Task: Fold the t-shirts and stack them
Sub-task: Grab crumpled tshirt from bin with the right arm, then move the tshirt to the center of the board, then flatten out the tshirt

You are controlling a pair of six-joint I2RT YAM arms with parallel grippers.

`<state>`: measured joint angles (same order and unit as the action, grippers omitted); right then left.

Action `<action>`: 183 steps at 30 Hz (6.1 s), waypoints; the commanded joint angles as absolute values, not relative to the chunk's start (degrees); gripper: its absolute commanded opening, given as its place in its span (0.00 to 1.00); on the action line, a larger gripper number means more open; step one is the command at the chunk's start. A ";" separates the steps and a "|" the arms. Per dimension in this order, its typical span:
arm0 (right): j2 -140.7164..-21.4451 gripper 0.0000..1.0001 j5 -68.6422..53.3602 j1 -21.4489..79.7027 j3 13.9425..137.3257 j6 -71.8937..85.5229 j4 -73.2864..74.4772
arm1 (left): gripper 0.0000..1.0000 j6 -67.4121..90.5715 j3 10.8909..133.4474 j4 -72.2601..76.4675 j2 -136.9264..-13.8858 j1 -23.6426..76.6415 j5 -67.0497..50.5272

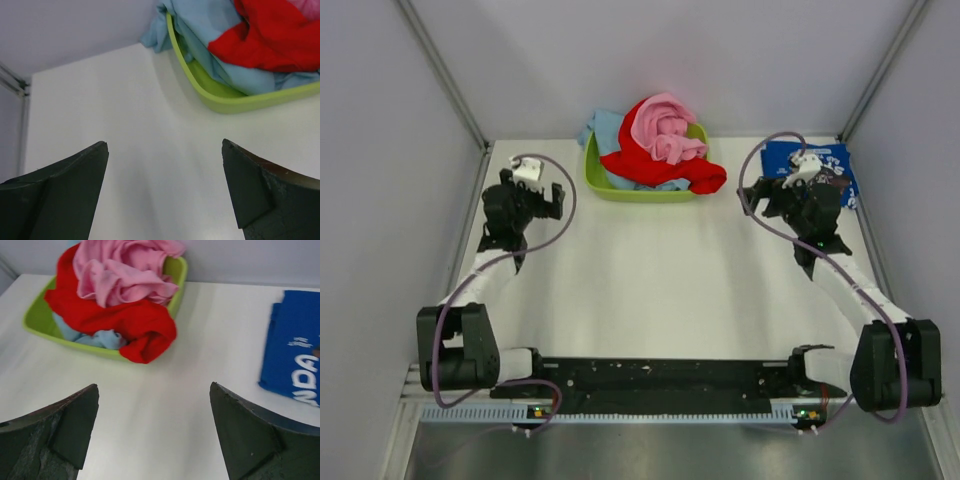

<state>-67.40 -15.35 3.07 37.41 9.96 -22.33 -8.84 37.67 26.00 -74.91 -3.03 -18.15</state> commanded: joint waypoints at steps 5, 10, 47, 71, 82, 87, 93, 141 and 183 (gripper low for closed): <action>-82.68 0.77 -24.18 12.56 60.26 21.78 -18.45 | 0.99 -14.33 50.79 -3.33 -72.51 -3.78 -16.87; -97.52 0.72 -16.80 18.27 75.03 27.15 -22.76 | 0.99 -13.01 57.82 -14.13 -73.91 -3.78 -20.47; -114.00 0.00 -4.49 21.89 134.89 10.29 -12.21 | 0.99 -14.15 61.96 -20.83 -74.80 -3.78 -19.86; -97.11 0.00 -44.73 36.55 130.95 19.94 -26.71 | 0.99 -15.73 63.90 -21.00 -72.25 -5.53 -7.12; -92.04 0.00 -46.94 36.39 114.48 25.40 -27.16 | 0.99 -15.91 64.42 -20.92 -71.37 -8.70 -6.68; -83.86 0.00 -46.41 30.77 92.68 24.53 -24.62 | 0.99 -17.40 63.81 -21.53 -71.10 -8.70 -10.97; -74.19 0.00 -32.29 25.23 68.06 13.64 -7.41 | 0.96 -23.19 60.47 -23.28 -71.10 -8.79 -23.09; -95.08 0.52 -14.24 35.42 55.98 24.69 4.13 | 0.80 -42.62 49.39 -28.38 -85.86 5.97 -23.20; -44.74 0.00 0.53 32.78 87.80 6.50 27.94 | 0.00 -41.04 79.18 -53.42 -44.04 6.24 -10.81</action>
